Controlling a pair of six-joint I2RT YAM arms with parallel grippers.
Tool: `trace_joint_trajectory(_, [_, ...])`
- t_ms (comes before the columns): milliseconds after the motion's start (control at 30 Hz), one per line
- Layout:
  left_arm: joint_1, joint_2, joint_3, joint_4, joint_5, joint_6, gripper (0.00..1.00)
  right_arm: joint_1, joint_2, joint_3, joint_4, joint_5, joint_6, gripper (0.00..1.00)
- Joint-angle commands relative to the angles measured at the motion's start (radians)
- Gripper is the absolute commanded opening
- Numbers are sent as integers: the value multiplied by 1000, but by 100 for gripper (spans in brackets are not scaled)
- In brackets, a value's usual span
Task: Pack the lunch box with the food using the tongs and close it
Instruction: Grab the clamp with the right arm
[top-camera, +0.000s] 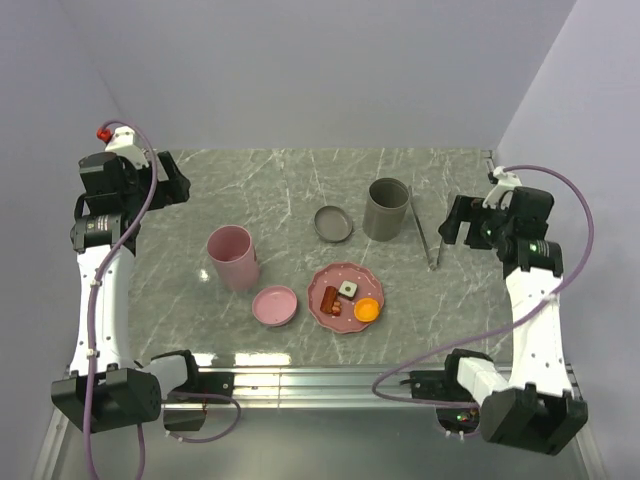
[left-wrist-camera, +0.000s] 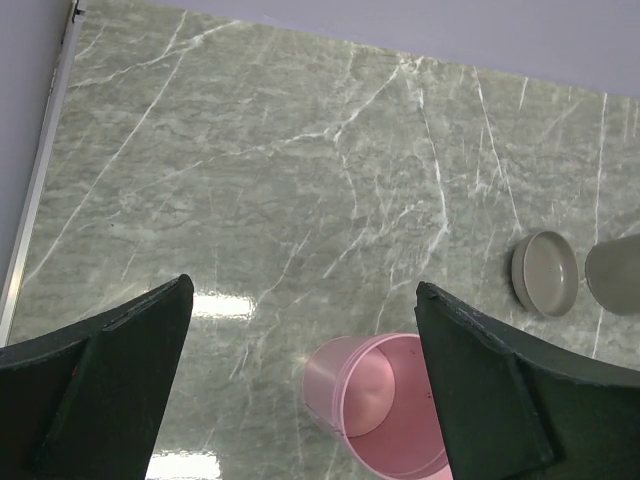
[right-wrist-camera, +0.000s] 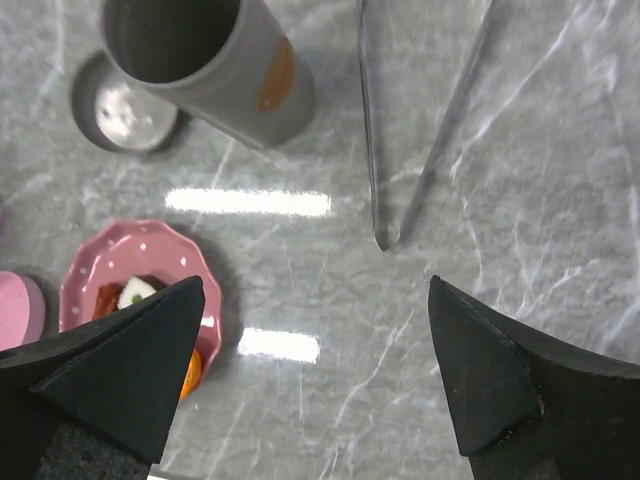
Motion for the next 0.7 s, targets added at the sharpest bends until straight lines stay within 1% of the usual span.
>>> trace_joint_trajectory(0, [3, 3, 23, -4, 37, 36, 99, 20, 93, 64, -79, 51, -37, 100])
trace_joint_trajectory(167, [2, 62, 56, -41, 14, 37, 100, 54, 155, 84, -105, 82, -42, 100])
trace_joint_trajectory(333, [2, 70, 57, -38, 53, 27, 99, 103, 228, 79, -84, 126, -8, 100])
trace_joint_trajectory(400, [3, 75, 60, -36, 70, 20, 99, 117, 267, 65, -43, 166, 47, 100])
trace_joint_trajectory(467, [2, 85, 69, -40, 83, 17, 99, 122, 282, 23, 8, 179, 125, 100])
trace_joint_trajectory(500, [2, 89, 71, -43, 85, 16, 99, 129, 303, 12, 42, 176, 138, 100])
trace_joint_trajectory(600, [2, 99, 80, -44, 87, 8, 99, 184, 369, 5, 70, 241, 164, 100])
trace_joint_trajectory(633, [3, 104, 82, -44, 85, 8, 100, 197, 391, 8, 76, 302, 168, 100])
trace_joint_trajectory(667, [2, 102, 83, -44, 83, 7, 99, 206, 409, 11, 80, 320, 171, 100])
